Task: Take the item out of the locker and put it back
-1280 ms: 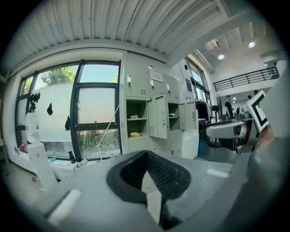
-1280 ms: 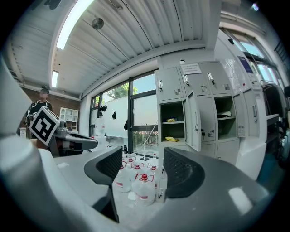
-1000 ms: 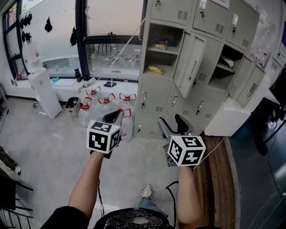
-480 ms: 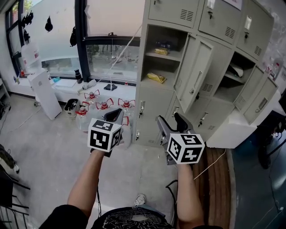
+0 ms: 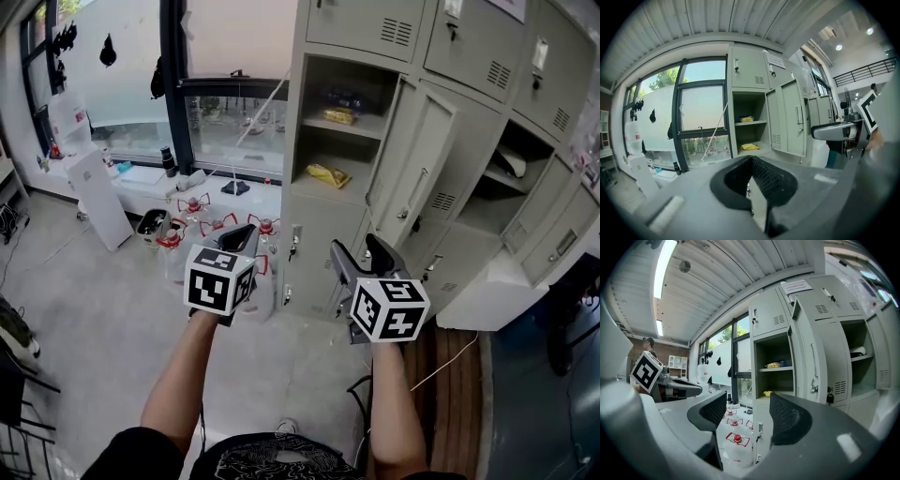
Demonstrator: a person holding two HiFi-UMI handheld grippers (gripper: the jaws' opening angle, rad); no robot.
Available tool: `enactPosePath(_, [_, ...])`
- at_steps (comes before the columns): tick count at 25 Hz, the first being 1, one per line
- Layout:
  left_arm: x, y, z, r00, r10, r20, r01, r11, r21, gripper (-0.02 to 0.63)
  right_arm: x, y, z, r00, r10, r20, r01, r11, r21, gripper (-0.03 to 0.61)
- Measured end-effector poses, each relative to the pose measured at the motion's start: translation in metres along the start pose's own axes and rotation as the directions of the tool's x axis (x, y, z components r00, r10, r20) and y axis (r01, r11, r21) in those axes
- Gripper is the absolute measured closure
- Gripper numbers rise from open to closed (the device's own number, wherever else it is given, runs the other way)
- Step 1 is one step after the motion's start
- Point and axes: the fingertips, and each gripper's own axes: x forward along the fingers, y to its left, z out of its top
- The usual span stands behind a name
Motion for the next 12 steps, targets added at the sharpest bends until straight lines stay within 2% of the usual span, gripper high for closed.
enactPosePath(12, [0.035,0.000,0.000,0.999,0.028,-0.025,-0.027,1.000,0.003,0.614,0.030,-0.027,0.001,1.000,0.019,0.007,-0.019,1.000,0.004,0.275])
